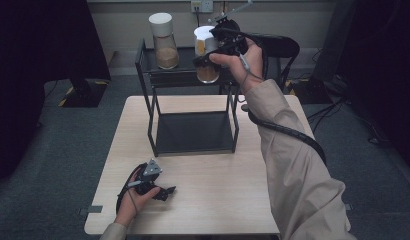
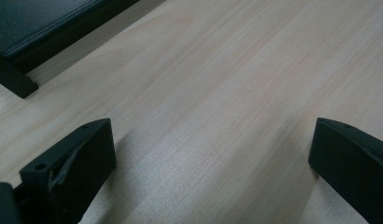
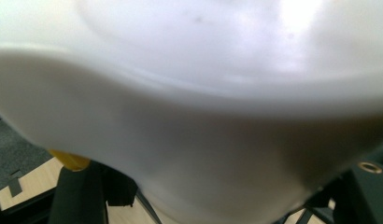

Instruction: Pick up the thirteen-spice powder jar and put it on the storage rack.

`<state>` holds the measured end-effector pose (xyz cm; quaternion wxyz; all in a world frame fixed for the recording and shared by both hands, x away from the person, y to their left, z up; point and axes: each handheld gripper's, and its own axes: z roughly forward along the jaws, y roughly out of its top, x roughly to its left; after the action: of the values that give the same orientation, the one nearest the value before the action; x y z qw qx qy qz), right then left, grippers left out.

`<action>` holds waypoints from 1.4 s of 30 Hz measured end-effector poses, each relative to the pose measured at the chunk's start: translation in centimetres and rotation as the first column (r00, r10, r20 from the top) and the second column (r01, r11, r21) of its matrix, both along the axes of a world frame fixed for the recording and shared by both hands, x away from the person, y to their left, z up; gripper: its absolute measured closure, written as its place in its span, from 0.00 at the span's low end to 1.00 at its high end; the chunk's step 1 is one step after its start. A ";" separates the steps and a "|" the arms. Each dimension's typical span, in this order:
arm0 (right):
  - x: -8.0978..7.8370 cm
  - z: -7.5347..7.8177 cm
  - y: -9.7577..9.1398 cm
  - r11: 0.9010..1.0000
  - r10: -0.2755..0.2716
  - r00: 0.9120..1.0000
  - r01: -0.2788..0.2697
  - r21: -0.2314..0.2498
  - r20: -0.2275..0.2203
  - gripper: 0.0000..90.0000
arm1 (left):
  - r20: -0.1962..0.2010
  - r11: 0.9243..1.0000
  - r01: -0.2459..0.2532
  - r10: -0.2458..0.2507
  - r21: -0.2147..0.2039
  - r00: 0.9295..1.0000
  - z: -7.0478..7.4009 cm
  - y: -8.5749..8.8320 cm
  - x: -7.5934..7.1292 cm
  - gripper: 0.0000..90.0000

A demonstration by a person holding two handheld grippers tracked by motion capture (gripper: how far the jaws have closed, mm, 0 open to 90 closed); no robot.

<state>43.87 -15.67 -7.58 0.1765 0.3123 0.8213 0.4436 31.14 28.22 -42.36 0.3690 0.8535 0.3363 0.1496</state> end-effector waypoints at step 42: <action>6.8 -0.7 4.1 0.992 -0.127 0.992 0.127 -0.001 -0.001 0.34 | 0.000 1.000 0.000 0.000 0.000 1.000 0.0 0.0 0.0 0.00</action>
<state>50.71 -11.55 -8.26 0.2039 0.3641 0.8002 0.4308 31.14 28.22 -42.37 0.3691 0.8533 0.3365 0.1497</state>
